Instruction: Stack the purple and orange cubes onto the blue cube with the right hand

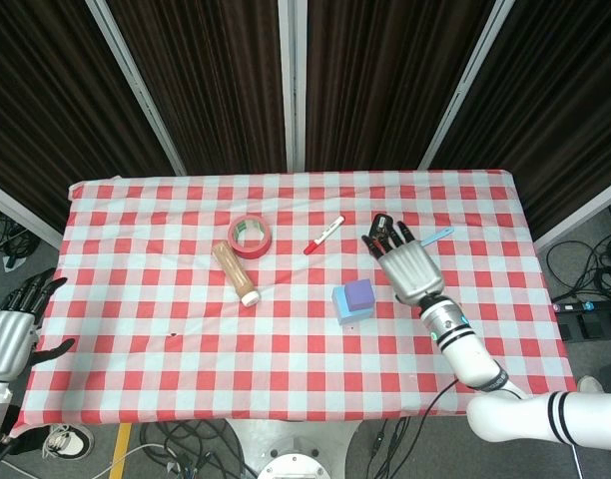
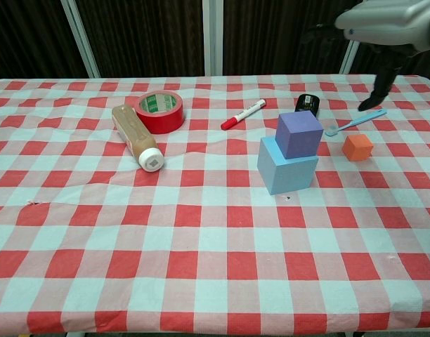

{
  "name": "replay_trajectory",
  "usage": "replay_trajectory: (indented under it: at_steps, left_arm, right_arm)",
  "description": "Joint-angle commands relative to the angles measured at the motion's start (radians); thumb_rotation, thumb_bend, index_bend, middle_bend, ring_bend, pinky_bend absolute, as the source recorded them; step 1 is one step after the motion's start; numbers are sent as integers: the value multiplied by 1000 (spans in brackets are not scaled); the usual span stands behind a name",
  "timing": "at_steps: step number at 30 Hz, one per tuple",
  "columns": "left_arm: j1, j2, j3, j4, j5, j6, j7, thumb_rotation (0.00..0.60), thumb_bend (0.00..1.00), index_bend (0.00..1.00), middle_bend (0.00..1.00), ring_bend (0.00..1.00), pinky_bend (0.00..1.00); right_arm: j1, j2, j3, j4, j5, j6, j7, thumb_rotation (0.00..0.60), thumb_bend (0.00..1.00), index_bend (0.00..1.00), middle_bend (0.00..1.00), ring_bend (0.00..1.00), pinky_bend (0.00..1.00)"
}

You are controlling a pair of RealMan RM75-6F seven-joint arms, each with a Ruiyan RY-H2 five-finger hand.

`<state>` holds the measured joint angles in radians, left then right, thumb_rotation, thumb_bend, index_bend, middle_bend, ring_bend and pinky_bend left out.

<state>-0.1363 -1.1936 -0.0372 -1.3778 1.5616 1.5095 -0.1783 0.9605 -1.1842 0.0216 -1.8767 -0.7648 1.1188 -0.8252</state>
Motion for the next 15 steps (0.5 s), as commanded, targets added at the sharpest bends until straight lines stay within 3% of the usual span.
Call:
replay_trajectory:
  at_steps: [1,10,15]
  left_arm:
    - [-2,-4,0,1,0,-3,5,600,171,202,177,132,242]
    - [-3,2,1,-11,-3,-7,18,600,171,202,177,132,241]
    - [-1,8,-2,-19,-6,-2,31,600,173,203,184,132,242]
  right_arm:
    - [-50,5,-21,73,-11,30,22,600,23,0,255,14,61]
    - [-118,-100,-38,345,-76,-77,172,600,84,0,391,96,62]
    - [-127,-164,-32,448,-101,-139,211,600,109,0,406,108,62]
